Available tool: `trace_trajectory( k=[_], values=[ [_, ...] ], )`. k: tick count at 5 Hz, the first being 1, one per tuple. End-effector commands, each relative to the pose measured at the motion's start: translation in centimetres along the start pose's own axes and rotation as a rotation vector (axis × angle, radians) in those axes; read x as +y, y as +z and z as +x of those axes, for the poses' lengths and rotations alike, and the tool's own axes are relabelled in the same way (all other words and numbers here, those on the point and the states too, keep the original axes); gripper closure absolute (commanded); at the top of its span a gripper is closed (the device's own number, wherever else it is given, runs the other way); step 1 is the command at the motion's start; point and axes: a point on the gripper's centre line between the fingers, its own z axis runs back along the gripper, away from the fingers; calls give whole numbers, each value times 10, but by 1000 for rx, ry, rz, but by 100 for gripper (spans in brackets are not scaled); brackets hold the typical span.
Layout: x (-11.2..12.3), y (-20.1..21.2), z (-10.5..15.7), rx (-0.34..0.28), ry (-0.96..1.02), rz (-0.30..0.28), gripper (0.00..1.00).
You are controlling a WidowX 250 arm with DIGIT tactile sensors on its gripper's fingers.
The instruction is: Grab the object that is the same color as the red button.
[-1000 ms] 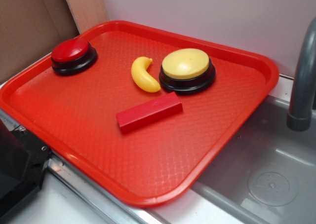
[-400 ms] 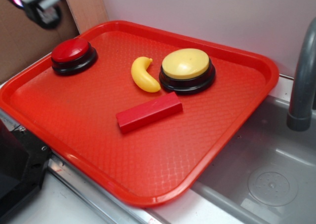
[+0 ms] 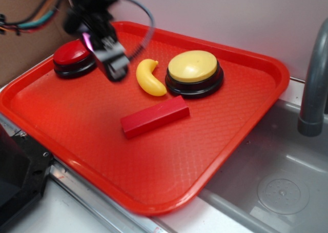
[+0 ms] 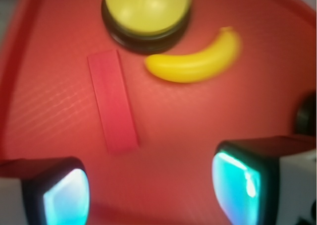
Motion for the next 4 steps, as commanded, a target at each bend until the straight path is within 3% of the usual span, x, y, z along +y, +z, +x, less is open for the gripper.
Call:
trace_trajectory(
  k=[1,3,4],
  values=[
    [-18,-46,17,-68,-51,-30,0],
    [-19,-72,19,-40,-54,-1,0],
    [-18,-73,18,-19,-22,10,100]
  ],
)
